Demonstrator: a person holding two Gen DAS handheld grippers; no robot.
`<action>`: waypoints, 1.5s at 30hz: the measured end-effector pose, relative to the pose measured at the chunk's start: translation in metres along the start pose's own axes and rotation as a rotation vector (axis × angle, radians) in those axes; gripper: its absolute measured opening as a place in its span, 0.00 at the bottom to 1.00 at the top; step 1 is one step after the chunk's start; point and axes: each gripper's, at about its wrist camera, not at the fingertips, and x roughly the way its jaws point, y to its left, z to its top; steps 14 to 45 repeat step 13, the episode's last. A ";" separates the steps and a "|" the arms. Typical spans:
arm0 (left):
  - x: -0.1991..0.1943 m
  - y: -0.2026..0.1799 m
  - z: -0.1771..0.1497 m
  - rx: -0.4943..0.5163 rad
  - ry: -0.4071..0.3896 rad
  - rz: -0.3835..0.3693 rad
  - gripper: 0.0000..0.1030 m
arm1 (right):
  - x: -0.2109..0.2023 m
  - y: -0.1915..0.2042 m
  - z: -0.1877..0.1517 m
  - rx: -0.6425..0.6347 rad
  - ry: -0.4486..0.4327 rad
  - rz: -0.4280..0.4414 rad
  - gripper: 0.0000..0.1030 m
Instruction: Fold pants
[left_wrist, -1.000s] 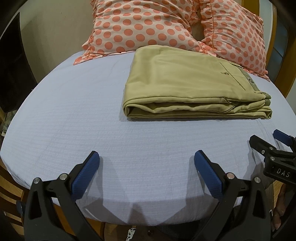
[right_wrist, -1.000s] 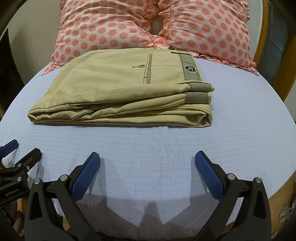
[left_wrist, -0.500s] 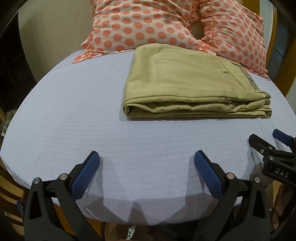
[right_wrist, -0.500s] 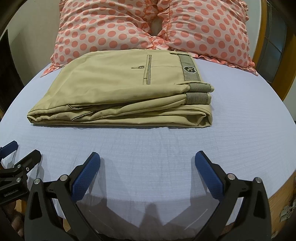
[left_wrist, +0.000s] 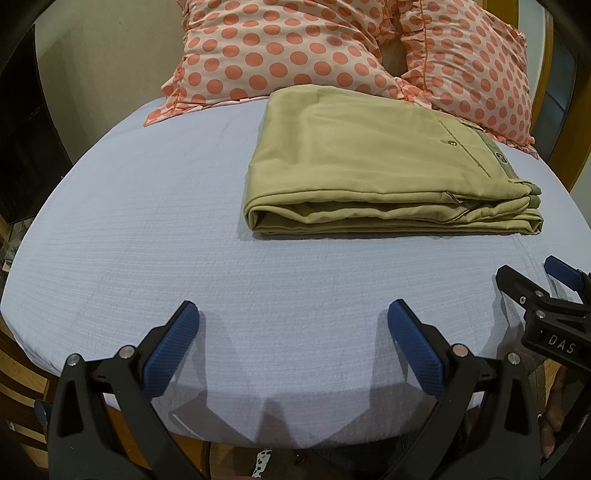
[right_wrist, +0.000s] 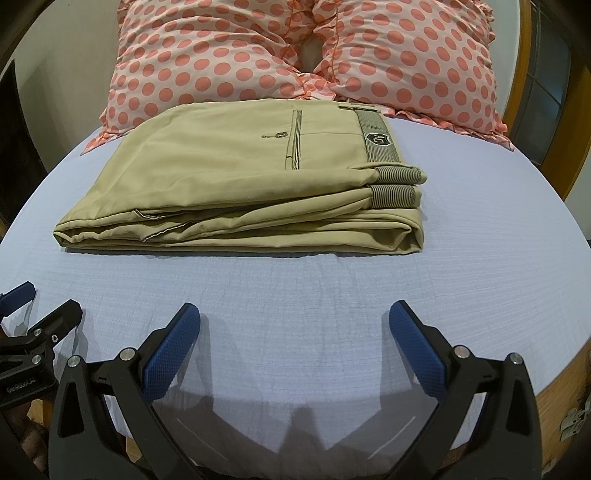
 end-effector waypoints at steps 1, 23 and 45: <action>0.000 0.000 0.000 0.000 0.001 0.000 0.98 | 0.000 0.000 0.000 0.000 0.000 0.000 0.99; -0.001 -0.001 -0.003 0.002 -0.004 0.001 0.98 | 0.000 0.001 0.001 0.007 -0.006 -0.005 0.99; -0.001 -0.001 -0.003 0.002 -0.004 0.001 0.98 | 0.000 0.001 0.001 0.007 -0.006 -0.005 0.99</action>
